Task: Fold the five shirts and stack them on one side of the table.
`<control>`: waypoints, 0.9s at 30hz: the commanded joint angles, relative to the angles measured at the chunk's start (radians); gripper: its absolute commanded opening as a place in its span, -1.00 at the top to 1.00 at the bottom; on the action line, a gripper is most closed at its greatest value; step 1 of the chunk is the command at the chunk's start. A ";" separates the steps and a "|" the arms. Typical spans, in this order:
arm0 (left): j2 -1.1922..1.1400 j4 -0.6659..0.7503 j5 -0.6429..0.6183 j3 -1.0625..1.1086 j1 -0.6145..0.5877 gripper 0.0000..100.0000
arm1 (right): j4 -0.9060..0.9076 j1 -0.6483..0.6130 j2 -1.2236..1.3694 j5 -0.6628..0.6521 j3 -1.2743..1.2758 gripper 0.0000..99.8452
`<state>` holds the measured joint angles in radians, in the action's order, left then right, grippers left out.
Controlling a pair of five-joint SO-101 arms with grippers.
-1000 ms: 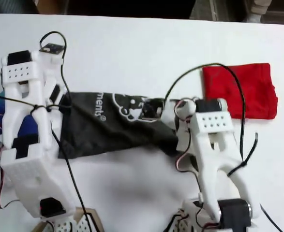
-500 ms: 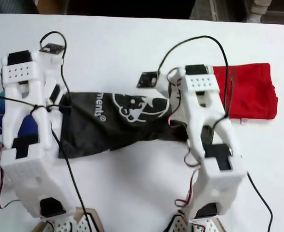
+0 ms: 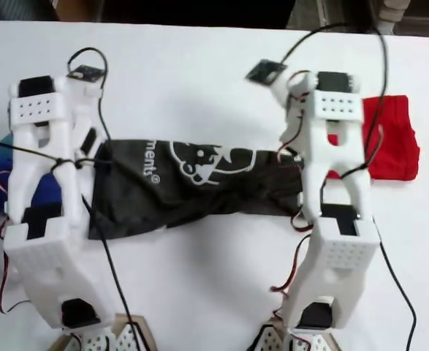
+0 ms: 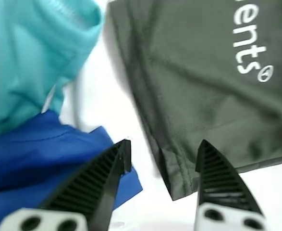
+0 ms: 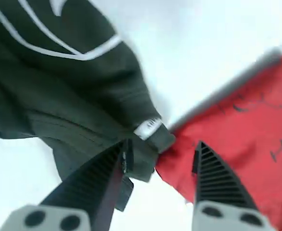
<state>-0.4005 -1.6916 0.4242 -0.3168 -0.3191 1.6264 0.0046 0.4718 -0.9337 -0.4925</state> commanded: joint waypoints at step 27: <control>0.061 -0.015 -0.003 0.018 0.157 0.52 | -0.719 -0.136 -0.444 0.285 1.002 0.96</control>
<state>-0.4005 -1.6916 0.4242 -0.2969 -0.1427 0.9559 -0.1151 -0.0207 -0.7004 0.5953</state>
